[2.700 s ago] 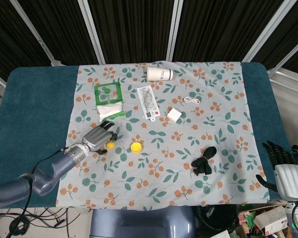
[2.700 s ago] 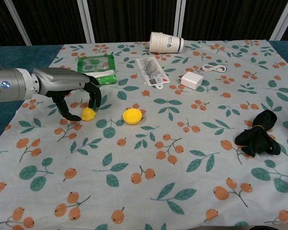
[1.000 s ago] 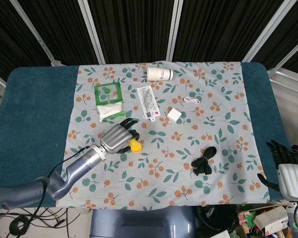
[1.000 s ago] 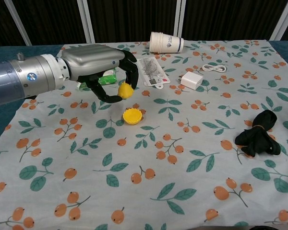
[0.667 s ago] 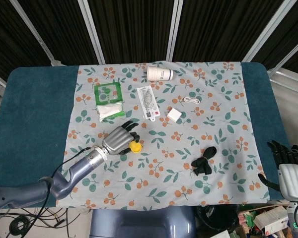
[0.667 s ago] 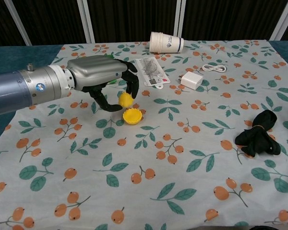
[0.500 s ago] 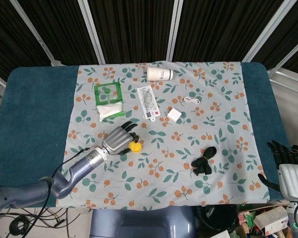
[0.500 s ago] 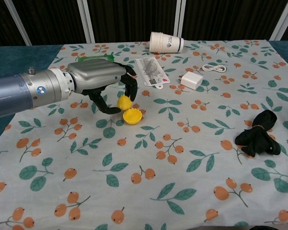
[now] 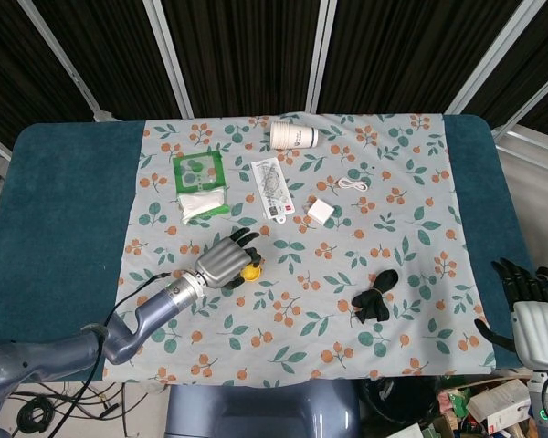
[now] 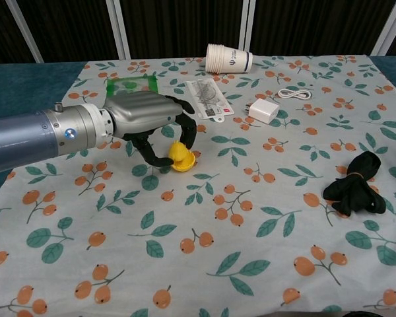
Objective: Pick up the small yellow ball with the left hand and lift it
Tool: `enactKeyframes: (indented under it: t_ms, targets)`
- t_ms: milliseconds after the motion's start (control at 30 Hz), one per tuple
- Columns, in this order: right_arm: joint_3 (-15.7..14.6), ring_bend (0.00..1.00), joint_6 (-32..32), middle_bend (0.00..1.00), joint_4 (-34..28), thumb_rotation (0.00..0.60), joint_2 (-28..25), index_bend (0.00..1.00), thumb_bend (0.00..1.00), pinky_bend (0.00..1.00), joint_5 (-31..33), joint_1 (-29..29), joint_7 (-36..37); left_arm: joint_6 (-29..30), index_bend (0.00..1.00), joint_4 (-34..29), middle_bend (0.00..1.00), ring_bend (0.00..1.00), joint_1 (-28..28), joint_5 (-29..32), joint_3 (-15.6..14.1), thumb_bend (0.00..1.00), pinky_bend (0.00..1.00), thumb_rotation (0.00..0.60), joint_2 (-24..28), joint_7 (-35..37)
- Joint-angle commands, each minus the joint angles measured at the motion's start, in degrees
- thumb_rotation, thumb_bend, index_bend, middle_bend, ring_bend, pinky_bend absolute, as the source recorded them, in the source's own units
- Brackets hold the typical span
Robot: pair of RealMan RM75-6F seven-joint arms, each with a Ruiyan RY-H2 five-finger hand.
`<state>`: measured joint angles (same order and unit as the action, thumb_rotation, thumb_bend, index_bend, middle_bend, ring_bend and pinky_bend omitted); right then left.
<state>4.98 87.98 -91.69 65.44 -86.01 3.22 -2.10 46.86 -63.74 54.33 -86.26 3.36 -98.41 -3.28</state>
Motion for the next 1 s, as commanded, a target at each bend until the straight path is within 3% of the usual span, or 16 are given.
enactKeyframes:
  t_ms: [33, 267, 500, 800, 1000]
  targets:
    - [0.0, 0.11, 0.0, 0.08, 0.0, 0.6, -0.1, 0.11, 0.1, 0.19, 0.1, 0.0, 0.1, -1.3, 0.2, -0.9, 0.21, 0.01, 0.5, 0.6, 0.0, 0.2, 0.05, 0.6, 0.5, -0.4]
    - [0.2, 0.11, 0.1, 0.08, -0.1, 0.6, 0.0, 0.11, 0.1, 0.19, 0.4, -0.1, 0.1, -1.5, 0.14, -3.7, 0.16, 0.0, 0.7, 1.4, 0.8, 0.2, 0.04, 0.6, 2.5, -1.4]
    - [0.3, 0.11, 0.1, 0.08, -0.1, 0.6, -0.1, 0.11, 0.1, 0.19, 0.4, -0.1, 0.0, 1.2, 0.13, -9.3, 0.14, 0.0, -0.3, 3.5, 3.3, 0.2, 0.04, 0.6, 7.0, -2.9]
    - [0.2, 0.11, 0.1, 0.08, -0.1, 0.6, -0.2, 0.11, 0.1, 0.19, 0.1, -0.1, -0.1, 7.2, 0.09, -27.1, 0.1, 0.0, -5.9, 7.7, 4.9, 0.2, 0.01, 0.6, 22.6, -7.6]
    - [0.2, 0.11, 0.4, 0.08, -0.2, 0.6, -0.2, 0.11, 0.1, 0.19, -0.1, -0.1, -0.3, 18.8, 0.08, -39.3, 0.08, 0.0, -15.9, 9.8, 2.2, 0.2, 0.01, 0.6, 33.5, -12.1]
